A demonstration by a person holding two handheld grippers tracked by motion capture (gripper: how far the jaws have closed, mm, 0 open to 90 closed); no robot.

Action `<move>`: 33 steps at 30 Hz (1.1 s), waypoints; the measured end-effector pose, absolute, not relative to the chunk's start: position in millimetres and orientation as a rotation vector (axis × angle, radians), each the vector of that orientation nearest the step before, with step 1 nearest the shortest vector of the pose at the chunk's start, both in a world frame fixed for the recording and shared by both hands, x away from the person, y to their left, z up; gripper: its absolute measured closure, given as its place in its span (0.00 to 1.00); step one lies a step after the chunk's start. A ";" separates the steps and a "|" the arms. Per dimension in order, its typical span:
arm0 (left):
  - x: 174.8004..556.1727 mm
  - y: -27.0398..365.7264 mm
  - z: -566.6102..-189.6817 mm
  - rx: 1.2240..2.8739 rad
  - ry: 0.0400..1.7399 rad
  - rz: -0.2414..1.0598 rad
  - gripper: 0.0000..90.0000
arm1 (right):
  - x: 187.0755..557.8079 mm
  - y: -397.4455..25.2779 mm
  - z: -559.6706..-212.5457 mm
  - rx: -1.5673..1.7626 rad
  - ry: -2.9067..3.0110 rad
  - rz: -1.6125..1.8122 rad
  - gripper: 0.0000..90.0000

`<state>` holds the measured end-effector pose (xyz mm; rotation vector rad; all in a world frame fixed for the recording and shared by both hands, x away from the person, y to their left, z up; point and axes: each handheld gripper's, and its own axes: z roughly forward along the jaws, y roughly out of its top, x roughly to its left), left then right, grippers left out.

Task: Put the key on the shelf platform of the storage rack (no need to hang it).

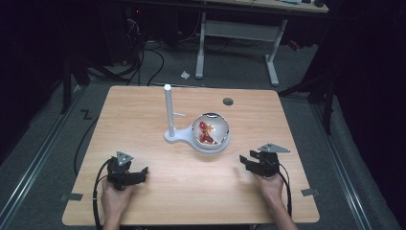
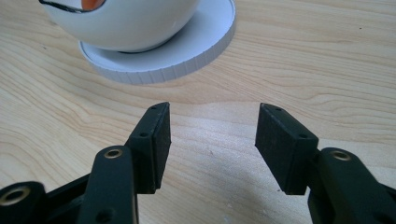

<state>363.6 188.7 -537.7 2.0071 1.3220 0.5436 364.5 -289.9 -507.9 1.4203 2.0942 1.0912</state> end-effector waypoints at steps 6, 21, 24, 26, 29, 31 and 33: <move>363.6 188.8 -537.6 2.009 1.322 0.542 0.12 | 367.4 -283.9 -513.7 1.397 2.113 1.040 0.51; 363.6 188.7 -537.6 2.008 1.322 0.541 0.12 | 373.5 -277.7 -522.8 1.383 2.123 0.976 0.50; 363.6 188.8 -537.6 2.008 1.322 0.542 0.12 | 374.9 -277.0 -524.9 1.384 2.129 0.962 0.50; 363.6 188.8 -537.6 2.008 1.322 0.541 0.12 | 375.6 -276.0 -526.5 1.390 2.132 0.950 0.50; 363.6 188.8 -537.6 2.008 1.322 0.542 0.12 | 376.6 -274.5 -529.4 1.386 2.142 0.928 0.49; 363.6 188.7 -537.7 2.007 1.322 0.543 0.12 | 376.5 -274.0 -529.8 1.379 2.142 0.926 0.49; 363.6 188.7 -537.7 2.007 1.322 0.543 0.12 | 376.3 -273.2 -529.9 1.377 2.141 0.921 0.49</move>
